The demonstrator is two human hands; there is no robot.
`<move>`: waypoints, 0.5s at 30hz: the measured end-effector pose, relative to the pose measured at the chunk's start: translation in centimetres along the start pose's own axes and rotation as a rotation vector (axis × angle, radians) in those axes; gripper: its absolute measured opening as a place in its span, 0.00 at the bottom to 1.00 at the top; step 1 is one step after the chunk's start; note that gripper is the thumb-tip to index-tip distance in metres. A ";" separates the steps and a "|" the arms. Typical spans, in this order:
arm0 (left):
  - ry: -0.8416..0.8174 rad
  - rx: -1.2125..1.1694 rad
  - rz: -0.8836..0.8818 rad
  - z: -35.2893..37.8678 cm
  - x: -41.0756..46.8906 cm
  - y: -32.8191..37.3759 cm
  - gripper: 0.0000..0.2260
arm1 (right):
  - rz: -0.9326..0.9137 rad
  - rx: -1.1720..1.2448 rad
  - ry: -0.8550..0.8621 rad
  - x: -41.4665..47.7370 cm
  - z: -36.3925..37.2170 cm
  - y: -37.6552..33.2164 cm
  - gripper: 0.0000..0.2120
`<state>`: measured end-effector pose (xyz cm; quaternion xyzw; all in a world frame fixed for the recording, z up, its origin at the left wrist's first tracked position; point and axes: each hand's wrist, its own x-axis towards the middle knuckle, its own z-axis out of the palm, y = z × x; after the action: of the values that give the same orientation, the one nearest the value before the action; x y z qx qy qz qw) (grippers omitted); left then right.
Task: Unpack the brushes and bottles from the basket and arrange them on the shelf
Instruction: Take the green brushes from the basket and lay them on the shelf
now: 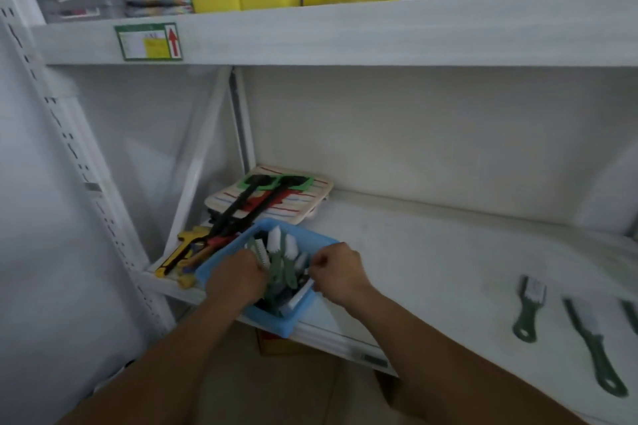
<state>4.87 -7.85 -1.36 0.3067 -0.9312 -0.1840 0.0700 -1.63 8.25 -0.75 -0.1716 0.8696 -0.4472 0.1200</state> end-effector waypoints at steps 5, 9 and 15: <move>-0.113 0.038 0.048 1.7 1.8 0.0 0.10 | 0.012 -0.381 -0.107 2.3 4.2 -2.1 0.09; -0.065 -0.053 -0.019 2.2 2.3 0.2 0.08 | 0.046 -0.464 -0.122 3.5 5.3 -3.0 0.15; -0.088 -0.180 -0.177 2.5 3.3 0.5 0.11 | 0.221 -0.201 -0.229 4.5 4.8 -3.5 0.19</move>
<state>1.40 -8.70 -3.42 0.3715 -0.8825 -0.2856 0.0397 -3.35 0.99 -0.83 -0.1357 0.9041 -0.3199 0.2488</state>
